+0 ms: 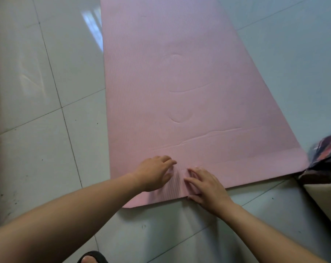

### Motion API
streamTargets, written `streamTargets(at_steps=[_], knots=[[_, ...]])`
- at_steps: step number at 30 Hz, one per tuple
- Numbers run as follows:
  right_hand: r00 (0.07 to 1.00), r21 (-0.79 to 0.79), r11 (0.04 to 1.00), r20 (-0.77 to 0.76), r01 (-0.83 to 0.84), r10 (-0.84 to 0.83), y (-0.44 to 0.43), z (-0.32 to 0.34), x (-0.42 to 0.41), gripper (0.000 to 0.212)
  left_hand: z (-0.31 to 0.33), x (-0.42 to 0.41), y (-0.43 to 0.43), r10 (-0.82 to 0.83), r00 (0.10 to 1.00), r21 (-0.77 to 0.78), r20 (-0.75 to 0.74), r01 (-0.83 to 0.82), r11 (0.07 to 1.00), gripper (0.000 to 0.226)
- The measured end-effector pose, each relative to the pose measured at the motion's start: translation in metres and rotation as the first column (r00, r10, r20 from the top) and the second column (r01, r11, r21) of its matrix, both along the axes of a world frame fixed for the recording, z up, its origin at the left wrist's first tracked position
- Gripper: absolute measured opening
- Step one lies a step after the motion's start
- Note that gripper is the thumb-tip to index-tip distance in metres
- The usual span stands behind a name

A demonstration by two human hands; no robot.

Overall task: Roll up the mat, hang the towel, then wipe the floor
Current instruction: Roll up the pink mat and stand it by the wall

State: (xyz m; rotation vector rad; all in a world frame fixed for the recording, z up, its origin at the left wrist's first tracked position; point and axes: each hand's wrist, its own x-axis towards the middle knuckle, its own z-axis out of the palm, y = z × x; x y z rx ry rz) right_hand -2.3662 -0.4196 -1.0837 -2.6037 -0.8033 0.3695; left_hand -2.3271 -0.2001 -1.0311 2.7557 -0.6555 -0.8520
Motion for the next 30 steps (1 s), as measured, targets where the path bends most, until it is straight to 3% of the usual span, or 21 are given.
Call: streamTargets(at_steps=[5,14,18,22,27,30], knots=[[0.999,0.133,0.991,0.044,-0.001,-0.005,-0.001,0.005,0.000,0.018,0.006,0.001,0.004,0.053,0.999,-0.032,-0.005,-0.053,0.998,0.047],[0.986,0.216,0.964,0.033,0.153,-0.164,0.017,0.056,0.058,0.030,0.033,0.021,0.007,0.180,0.981,-0.275,-0.072,-0.193,0.942,0.036],[0.984,0.149,0.979,0.086,0.142,-0.156,0.022,0.077,0.084,0.013,0.044,0.037,0.016,0.196,0.978,-0.227,0.074,-0.175,0.958,0.027],[0.953,0.123,0.958,0.128,0.260,-0.275,0.030,0.091,0.099,0.015,0.050,0.057,0.024,0.235,0.962,-0.185,0.137,-0.208,0.960,0.029],[0.927,0.106,0.983,0.331,0.151,-0.178,0.035,0.102,0.117,0.019,0.055,0.089,0.039,0.302,0.942,-0.188,0.149,-0.273,0.944,0.029],[0.886,-0.010,0.995,0.456,0.103,-0.087,0.036,0.103,0.121,0.035,0.056,0.105,0.051,0.348,0.923,-0.207,0.163,-0.313,0.927,0.029]])
